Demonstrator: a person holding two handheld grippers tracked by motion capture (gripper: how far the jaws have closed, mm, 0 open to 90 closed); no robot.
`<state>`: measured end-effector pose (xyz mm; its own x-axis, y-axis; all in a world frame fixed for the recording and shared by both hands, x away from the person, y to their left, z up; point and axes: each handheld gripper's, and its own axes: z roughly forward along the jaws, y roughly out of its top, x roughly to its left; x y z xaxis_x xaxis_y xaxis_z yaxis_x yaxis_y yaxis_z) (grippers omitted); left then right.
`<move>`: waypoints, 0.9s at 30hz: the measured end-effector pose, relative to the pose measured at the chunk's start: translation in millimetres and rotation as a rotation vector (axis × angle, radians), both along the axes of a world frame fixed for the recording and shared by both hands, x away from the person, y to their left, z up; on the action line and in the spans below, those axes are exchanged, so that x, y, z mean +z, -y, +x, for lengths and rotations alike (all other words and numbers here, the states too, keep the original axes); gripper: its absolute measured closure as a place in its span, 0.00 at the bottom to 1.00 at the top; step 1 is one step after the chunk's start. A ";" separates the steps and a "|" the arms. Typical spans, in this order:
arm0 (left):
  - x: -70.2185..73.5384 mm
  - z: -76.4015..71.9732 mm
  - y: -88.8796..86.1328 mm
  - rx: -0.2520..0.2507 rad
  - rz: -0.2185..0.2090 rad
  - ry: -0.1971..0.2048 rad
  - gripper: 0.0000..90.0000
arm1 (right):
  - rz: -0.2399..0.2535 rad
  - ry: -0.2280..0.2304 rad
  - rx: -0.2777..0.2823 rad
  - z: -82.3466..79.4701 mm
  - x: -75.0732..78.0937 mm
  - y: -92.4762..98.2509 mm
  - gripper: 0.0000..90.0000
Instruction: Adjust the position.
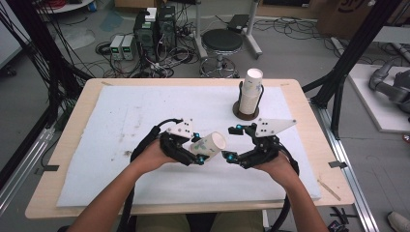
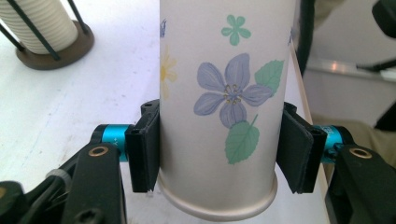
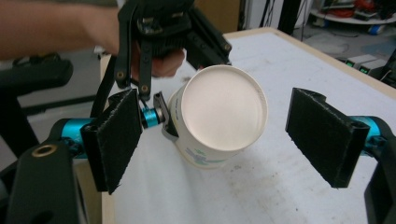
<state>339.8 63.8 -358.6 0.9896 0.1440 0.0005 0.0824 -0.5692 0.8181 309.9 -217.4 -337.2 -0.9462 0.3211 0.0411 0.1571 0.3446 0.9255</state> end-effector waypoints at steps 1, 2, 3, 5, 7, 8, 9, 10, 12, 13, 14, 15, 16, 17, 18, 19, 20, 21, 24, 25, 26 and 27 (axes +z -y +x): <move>2.0 0.3 0.5 -0.008 0.012 0.001 0.44 | -0.009 0.004 0.007 0.3 0.3 -0.7 0.21; 4.3 0.5 1.4 -0.015 0.025 0.004 0.44 | -0.029 0.008 0.009 0.5 0.9 -1.3 0.21; 5.6 0.4 2.2 -0.019 0.033 0.006 0.44 | -0.049 0.011 0.018 1.0 1.5 -2.5 0.21; 7.8 0.1 3.8 -0.027 0.049 0.010 0.44 | -0.071 0.010 0.034 2.5 2.0 -4.3 0.21; 9.6 0.5 5.2 -0.039 0.071 0.022 0.44 | -0.092 0.009 0.043 4.2 2.0 -5.9 0.21; 10.4 0.2 6.2 -0.045 0.083 0.026 0.44 | -0.100 0.007 0.048 5.1 2.1 -6.7 0.21; 10.8 -0.2 6.8 -0.049 0.091 0.026 0.44 | -0.123 0.014 0.058 6.1 2.3 -8.9 0.21; 11.1 -0.3 7.4 -0.052 0.095 0.027 0.44 | -0.133 0.016 0.064 6.7 2.4 -9.7 0.21; 11.1 -0.5 8.6 -0.064 0.111 0.029 0.44 | -0.145 0.019 0.075 7.6 2.2 -10.8 0.21; 10.7 -0.5 9.2 -0.069 0.117 0.026 0.44 | -0.159 0.028 0.087 8.8 1.8 -12.4 0.21; 10.2 -0.5 9.8 -0.074 0.125 0.026 0.44 | -0.170 0.025 0.093 9.4 1.4 -13.7 0.21; 9.8 -0.6 10.4 -0.077 0.132 0.022 0.44 | -0.178 0.028 0.107 10.6 0.8 -15.1 0.21; 9.2 -0.5 11.3 -0.085 0.145 0.024 0.44 | -0.185 0.029 0.112 11.2 0.6 -16.3 0.21; 8.6 -0.8 12.2 -0.092 0.151 0.019 0.44 | -0.202 0.031 0.122 12.3 -0.1 -18.3 0.21; 8.6 -1.1 12.6 -0.094 0.156 0.018 0.44 | -0.222 0.029 0.136 13.0 -0.8 -20.6 0.22; 8.0 -1.5 13.3 -0.094 0.152 0.013 0.44 | -0.234 0.029 0.141 13.4 -1.3 -21.9 0.24; 8.2 -1.7 13.4 -0.102 0.158 0.012 0.44 | -0.247 0.026 0.158 13.6 -1.9 -23.6 0.27; 8.2 -2.1 13.5 -0.103 0.161 0.012 0.44 | -0.256 0.028 0.176 13.8 -2.6 -25.4 0.29; 7.5 -3.0 13.8 -0.114 0.171 0.007 0.43 | -0.286 0.026 0.197 12.9 -3.7 -30.3 0.32; 7.4 -3.3 13.7 -0.116 0.174 0.005 0.43 | -0.292 0.030 0.200 13.1 -3.8 -30.9 0.34; 7.5 -3.3 13.6 -0.121 0.175 0.007 0.43 | -0.292 0.031 0.206 13.6 -3.7 -31.0 0.36; 7.5 -3.7 13.6 -0.124 0.172 0.007 0.43 | -0.292 0.030 0.206 13.7 -3.5 -30.4 0.39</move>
<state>336.1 50.2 -351.2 0.9996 0.0182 0.0214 -0.0023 -0.7060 0.7082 323.6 -187.0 -340.7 -0.9917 0.1174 -0.0529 0.0310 0.6165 0.7867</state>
